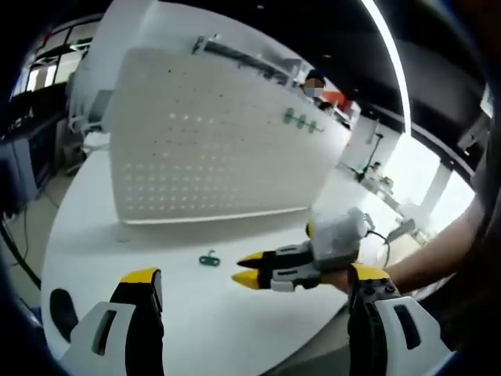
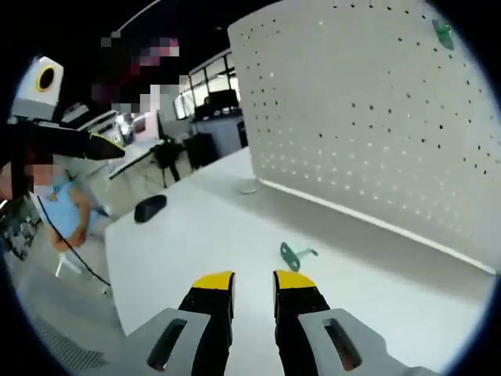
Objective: Insert the hook assembly into the mounting plate slot until the hook locks in place.
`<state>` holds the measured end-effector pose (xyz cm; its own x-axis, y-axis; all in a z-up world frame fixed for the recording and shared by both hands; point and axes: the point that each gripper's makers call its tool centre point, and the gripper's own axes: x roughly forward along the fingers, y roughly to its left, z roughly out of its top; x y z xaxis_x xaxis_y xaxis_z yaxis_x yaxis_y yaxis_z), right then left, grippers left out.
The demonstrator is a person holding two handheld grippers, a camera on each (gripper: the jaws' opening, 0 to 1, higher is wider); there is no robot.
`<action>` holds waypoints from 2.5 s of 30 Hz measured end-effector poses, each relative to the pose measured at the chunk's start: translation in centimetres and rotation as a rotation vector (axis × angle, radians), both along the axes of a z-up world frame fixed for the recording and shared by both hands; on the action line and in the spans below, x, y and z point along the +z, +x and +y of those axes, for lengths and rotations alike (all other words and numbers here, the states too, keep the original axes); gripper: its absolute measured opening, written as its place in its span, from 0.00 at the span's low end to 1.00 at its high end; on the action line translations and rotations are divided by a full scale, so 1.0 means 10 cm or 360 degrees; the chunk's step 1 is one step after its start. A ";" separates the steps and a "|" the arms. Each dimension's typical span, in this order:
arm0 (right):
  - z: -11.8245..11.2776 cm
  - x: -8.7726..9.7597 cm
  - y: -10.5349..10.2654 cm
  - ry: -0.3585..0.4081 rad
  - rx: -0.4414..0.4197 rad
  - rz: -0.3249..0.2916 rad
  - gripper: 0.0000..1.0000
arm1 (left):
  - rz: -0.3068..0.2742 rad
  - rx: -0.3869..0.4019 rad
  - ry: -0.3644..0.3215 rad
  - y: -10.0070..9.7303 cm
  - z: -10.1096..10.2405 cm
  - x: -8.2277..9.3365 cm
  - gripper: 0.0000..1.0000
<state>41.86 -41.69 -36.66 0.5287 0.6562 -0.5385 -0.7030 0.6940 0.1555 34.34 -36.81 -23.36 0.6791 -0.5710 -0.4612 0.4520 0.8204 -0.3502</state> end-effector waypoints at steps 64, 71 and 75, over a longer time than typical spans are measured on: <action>-0.04 -0.50 0.99 -0.0258 -0.0326 0.0164 0.04 | 0.0097 0.0084 -0.0070 0.22 0.19 -0.29 0.99; 0.08 -0.45 1.11 -0.0230 -0.0370 0.0151 0.21 | 0.0096 0.0079 -0.0069 0.23 0.19 -0.28 0.99; 0.10 -0.49 1.16 -0.0214 -0.0395 0.0189 0.21 | 0.0097 0.0099 -0.0065 0.22 0.26 -0.28 0.99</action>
